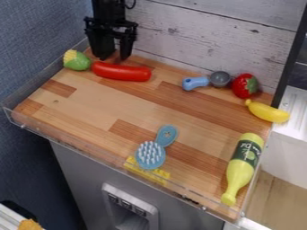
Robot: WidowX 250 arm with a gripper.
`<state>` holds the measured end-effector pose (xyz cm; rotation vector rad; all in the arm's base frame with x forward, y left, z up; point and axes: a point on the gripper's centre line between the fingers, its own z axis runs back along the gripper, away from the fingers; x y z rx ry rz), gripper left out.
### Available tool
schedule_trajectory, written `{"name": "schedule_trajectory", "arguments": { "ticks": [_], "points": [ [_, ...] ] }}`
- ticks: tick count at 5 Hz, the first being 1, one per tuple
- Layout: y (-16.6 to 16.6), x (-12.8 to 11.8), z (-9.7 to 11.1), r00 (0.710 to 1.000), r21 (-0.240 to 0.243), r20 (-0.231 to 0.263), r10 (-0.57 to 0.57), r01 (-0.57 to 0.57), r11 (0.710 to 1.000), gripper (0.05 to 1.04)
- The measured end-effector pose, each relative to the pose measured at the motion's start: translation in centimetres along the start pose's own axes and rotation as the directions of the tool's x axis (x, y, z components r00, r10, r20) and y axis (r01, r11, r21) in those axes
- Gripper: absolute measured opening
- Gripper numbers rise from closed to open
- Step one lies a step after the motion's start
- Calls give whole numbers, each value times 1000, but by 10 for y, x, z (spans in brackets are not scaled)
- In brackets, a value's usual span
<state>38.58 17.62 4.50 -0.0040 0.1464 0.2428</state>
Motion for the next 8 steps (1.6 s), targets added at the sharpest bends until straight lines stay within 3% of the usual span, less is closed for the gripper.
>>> {"name": "schedule_trajectory", "arguments": {
  "ticks": [1,3,8],
  "points": [
    [1,6,6,999,4,19,-40,40,999,996],
    [2,10,4,992,5,-1,-130,130,992,998],
    [1,9,3,999,2,0,-43,43,999,999]
  ]
}}
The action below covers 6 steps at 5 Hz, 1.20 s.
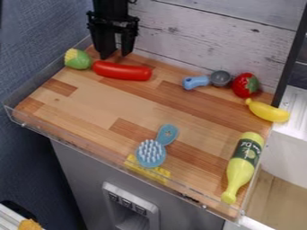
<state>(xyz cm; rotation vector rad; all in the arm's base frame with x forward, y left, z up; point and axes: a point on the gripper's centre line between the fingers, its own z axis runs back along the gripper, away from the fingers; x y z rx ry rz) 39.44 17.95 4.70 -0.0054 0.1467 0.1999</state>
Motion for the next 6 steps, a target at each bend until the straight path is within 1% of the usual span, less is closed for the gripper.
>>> {"name": "schedule_trajectory", "arguments": {
  "ticks": [1,4,6],
  "points": [
    [0,0,-1,1000,0,2,0,0,1000,999],
    [0,0,-2,999,2,3,-54,54,999,998],
    [1,-3,-1,999,-1,-16,-39,39,999,999]
  ]
}}
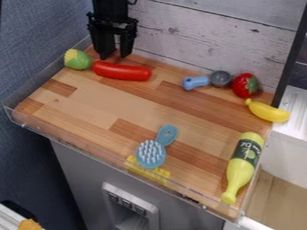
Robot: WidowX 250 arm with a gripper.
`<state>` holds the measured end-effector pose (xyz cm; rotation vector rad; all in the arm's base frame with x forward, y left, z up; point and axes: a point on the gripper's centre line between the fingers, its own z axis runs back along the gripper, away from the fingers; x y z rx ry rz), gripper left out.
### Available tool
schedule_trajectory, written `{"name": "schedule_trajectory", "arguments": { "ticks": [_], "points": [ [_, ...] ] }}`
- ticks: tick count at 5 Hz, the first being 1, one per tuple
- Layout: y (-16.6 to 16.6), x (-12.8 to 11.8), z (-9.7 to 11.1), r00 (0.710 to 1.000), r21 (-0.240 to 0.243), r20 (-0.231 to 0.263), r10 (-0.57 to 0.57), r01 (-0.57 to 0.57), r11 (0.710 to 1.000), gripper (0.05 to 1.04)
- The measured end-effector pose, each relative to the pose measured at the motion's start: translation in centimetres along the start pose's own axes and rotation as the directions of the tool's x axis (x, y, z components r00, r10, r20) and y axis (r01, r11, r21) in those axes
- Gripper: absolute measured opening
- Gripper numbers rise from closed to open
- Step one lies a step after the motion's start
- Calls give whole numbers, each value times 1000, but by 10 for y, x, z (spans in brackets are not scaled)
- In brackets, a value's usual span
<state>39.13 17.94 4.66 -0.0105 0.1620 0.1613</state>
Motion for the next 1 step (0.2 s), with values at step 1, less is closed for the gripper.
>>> {"name": "schedule_trajectory", "arguments": {
  "ticks": [1],
  "points": [
    [-1,0,0,1000,-1,0,11,-11,1000,999]
  ]
}}
